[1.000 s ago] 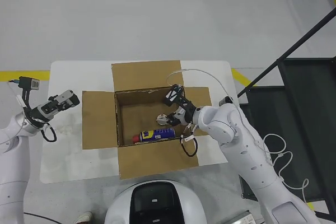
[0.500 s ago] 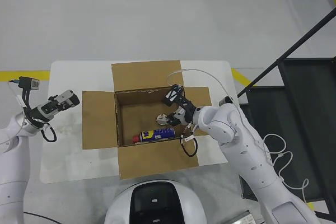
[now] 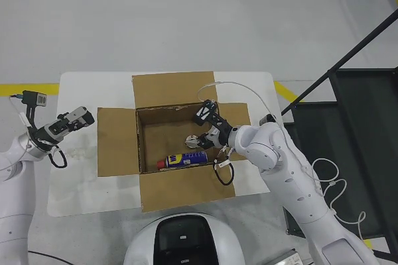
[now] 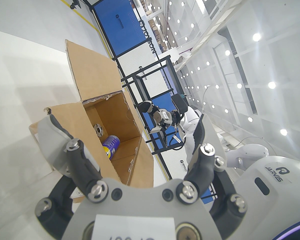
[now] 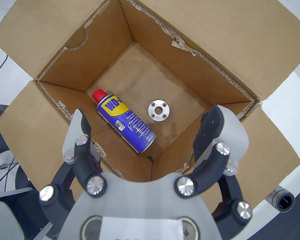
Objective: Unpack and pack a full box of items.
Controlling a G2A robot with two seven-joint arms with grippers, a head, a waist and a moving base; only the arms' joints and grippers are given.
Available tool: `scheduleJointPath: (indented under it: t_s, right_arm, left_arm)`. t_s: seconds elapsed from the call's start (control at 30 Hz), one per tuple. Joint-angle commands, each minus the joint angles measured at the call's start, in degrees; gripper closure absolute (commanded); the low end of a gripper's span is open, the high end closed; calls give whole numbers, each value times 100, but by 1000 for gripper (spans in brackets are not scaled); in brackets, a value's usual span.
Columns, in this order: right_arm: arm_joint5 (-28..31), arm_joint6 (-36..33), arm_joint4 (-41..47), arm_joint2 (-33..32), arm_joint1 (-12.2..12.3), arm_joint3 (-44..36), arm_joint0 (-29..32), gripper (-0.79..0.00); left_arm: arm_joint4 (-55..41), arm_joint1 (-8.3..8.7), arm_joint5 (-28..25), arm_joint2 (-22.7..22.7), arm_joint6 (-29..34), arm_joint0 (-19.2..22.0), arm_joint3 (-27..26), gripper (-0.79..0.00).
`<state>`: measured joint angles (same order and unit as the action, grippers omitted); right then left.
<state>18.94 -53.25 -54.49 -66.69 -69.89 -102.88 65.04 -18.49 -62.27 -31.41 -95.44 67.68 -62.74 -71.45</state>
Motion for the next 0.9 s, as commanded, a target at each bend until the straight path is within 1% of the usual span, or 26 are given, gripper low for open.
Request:
scheduleJointPath:
  t_s: [0.0,0.6,0.67,0.7,0.73,0.77,0.83,0.87]
  right_arm:
    - [0,0,0,0,0,0,0,-785]
    - [-40,2,-31,9,-1,23,5,-785]
    - [-332,-31,-111,183,-33,91,-60,-785]
    - [-455,-221,-8,334,-59,185,-106,-785]
    - [-409,-429,80,493,-83,238,-230,-785]
    - [-514,-440,78,588,-108,321,-342,-785]
    - [-860,-490,274,766,-170,600,-482,-785]
    - [-1149,-462,394,801,-205,772,-557,-785]
  left_arm:
    - [-2,0,0,0,0,0,0,-785]
    - [-2,0,0,0,0,0,0,-785]
    - [-2,0,0,0,0,0,0,-785]
    - [-2,0,0,0,0,0,0,-785]
    - [-2,0,0,0,0,0,0,-785]
    - [-2,0,0,0,0,0,0,-785]
    - [-2,0,0,0,0,0,0,-785]
    - [-2,0,0,0,0,0,0,-785]
